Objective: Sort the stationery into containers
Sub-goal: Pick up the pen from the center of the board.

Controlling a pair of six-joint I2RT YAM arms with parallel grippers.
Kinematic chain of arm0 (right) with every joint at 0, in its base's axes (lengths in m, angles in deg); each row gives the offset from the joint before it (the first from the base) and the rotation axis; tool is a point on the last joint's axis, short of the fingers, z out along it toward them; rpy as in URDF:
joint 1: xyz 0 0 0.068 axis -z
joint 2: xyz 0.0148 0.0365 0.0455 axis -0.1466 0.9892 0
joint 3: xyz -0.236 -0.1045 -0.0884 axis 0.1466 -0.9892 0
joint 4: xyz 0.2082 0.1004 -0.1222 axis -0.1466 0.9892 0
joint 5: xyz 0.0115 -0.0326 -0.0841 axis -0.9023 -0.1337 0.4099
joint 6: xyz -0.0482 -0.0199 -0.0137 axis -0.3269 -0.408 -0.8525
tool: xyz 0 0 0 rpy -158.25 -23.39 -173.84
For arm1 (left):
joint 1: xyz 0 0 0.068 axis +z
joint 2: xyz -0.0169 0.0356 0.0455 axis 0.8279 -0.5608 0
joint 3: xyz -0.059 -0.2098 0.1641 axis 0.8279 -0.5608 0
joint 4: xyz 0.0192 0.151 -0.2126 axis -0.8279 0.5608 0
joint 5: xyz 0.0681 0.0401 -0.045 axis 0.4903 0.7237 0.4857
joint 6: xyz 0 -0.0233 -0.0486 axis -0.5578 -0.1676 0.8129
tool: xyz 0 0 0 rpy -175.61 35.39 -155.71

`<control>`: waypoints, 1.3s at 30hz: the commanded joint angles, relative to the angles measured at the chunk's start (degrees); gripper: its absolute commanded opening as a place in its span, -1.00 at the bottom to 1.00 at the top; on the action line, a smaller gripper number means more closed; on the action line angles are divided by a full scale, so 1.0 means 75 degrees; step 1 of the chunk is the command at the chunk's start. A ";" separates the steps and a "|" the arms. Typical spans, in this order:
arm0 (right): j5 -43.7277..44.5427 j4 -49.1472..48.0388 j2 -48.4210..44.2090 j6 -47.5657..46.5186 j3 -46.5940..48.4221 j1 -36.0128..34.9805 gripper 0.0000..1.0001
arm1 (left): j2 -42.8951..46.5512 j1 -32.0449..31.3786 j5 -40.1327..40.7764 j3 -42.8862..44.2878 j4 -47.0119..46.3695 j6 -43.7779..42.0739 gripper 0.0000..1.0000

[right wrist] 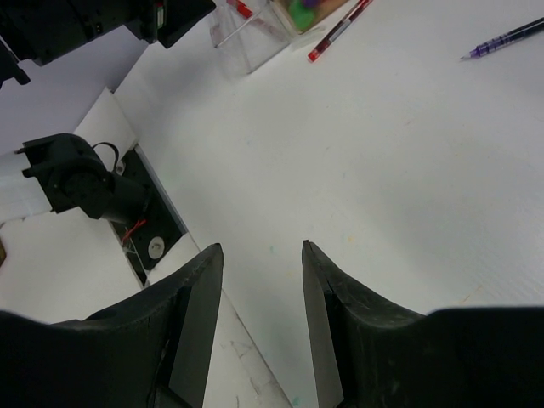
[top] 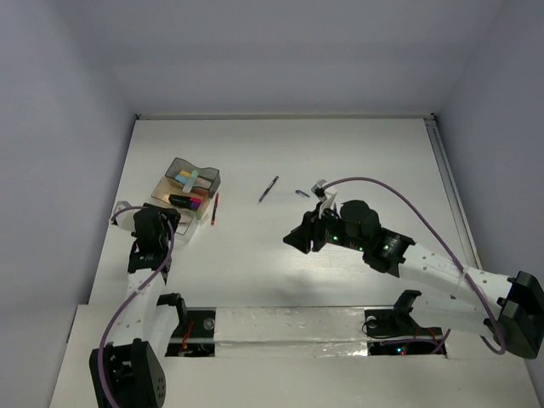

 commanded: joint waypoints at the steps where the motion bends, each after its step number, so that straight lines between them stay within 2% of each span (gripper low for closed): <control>1: 0.0185 -0.0234 -0.0039 -0.0114 0.0113 0.0051 -0.03 | 0.0090 0.0053 -0.0033 -0.0039 -0.0423 -0.0041 -0.10; 3: 0.0489 -0.0128 -0.0039 -0.0161 0.0148 0.0051 -0.07 | 0.0183 0.0053 -0.0173 0.0113 -0.0435 -0.0146 -0.09; 6: 0.1273 0.0211 -0.0015 -0.0255 0.0230 0.0051 -0.46 | 0.0628 0.0053 -0.0699 0.0371 -0.0563 -0.0474 -0.12; 7: 0.1589 0.0409 0.0008 -0.0278 0.0323 0.0051 -0.72 | 0.0873 0.0053 -0.0852 0.0569 -0.0633 -0.0533 -0.16; 9: 0.1721 0.0574 0.0148 -0.0360 0.0440 0.0260 -0.90 | 0.1132 0.0053 -0.1540 0.0746 -0.0751 -0.0767 -0.22; 11: 0.2153 0.0842 0.0312 -0.0465 0.0662 0.0413 -1.00 | 0.1389 -0.0039 -0.1929 0.1039 -0.0763 -0.0942 -0.33; 17: 0.2961 0.1569 0.1413 -0.0548 0.1272 0.1689 -0.97 | 0.1637 -0.0379 -0.3816 0.1789 -0.0283 -0.1891 -0.40; 18: 0.3079 0.1687 0.1635 -0.0548 0.1308 0.2028 -0.88 | 0.1660 -0.0519 -0.4282 0.1987 -0.0120 -0.2229 -0.40; 19: 0.3208 0.1758 0.1753 -0.0559 0.1331 0.2182 -0.51 | 0.1661 -0.0660 -0.4438 0.2093 -0.0026 -0.2430 -0.39; 23: 0.3666 0.2319 0.2432 -0.0582 0.1716 0.2757 0.03 | 0.1520 -0.1737 -0.4859 0.2235 0.0117 -0.2924 -0.36; 25: 0.3747 0.2671 0.3098 -0.0595 0.1962 0.2909 0.04 | 0.1287 -0.2182 -0.5246 0.2025 -0.0291 -0.2924 -0.32; 29: 0.3666 0.2872 0.3909 -0.0723 0.2456 0.3203 0.04 | 0.1016 -0.2490 -0.5833 0.1989 -0.0434 -0.3146 -0.22; 33: 0.3701 0.3165 0.5056 -0.0782 0.3100 0.3309 -0.01 | 0.1051 -0.3004 -0.5542 0.2059 -0.0154 -0.3579 -0.19; 36: 0.3900 0.3387 0.5386 -0.0724 0.3347 0.3309 -0.14 | 0.1168 -0.3285 -0.5529 0.2083 -0.0177 -0.3580 -0.19; 39: 0.3959 0.3435 0.5528 -0.0607 0.3231 0.3309 -0.16 | 0.1180 -0.3380 -0.5506 0.2106 -0.0130 -0.3615 -0.19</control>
